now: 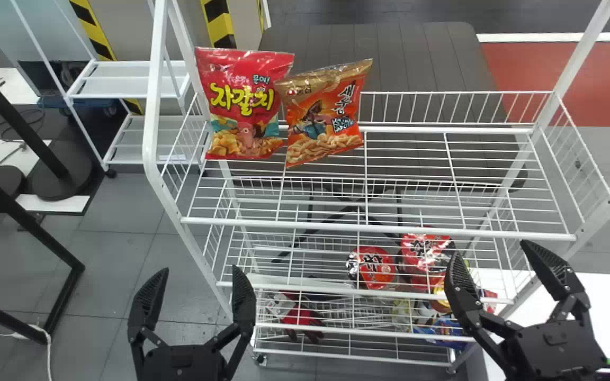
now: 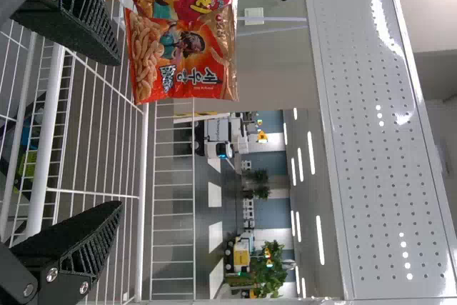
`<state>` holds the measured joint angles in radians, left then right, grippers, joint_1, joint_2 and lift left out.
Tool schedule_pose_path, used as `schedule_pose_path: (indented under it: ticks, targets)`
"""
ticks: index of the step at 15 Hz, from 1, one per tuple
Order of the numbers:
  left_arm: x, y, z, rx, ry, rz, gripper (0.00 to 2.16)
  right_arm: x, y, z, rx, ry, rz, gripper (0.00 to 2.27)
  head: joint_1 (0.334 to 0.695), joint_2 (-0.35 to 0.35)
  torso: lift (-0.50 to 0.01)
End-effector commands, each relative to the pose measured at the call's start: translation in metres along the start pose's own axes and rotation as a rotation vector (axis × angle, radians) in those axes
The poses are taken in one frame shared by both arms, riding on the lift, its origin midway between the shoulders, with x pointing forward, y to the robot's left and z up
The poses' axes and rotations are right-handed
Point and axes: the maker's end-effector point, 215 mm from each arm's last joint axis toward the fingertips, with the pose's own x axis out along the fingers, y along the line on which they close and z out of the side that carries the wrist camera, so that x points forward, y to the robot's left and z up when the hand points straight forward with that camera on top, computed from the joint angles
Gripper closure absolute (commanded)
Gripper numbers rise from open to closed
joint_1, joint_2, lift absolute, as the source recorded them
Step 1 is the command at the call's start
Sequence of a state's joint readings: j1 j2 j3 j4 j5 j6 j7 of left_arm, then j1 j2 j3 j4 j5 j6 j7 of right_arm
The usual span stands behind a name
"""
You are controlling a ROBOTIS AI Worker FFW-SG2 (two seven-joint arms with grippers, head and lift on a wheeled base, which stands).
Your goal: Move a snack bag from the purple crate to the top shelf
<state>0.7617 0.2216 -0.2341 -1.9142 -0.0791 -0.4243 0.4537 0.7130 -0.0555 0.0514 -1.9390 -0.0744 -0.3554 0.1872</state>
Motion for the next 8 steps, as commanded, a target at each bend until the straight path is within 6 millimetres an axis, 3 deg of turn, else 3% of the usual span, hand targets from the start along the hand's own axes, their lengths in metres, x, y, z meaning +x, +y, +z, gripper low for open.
schedule_pose_path:
  ticks: [1, 8]
  targets:
    - [-0.0024, -0.0005, 0.0002, -0.002, -0.001, 0.001, 0.12, -0.0021, -0.0022, -0.0011, 0.004, 0.003, -0.005, 0.12, 0.695, 0.062, -0.001]
    - [-0.005, -0.0003, 0.0002, -0.006, -0.003, 0.006, 0.12, -0.0058, -0.0043, -0.0033, 0.003, 0.006, -0.01, 0.12, 0.695, 0.054, -0.001]
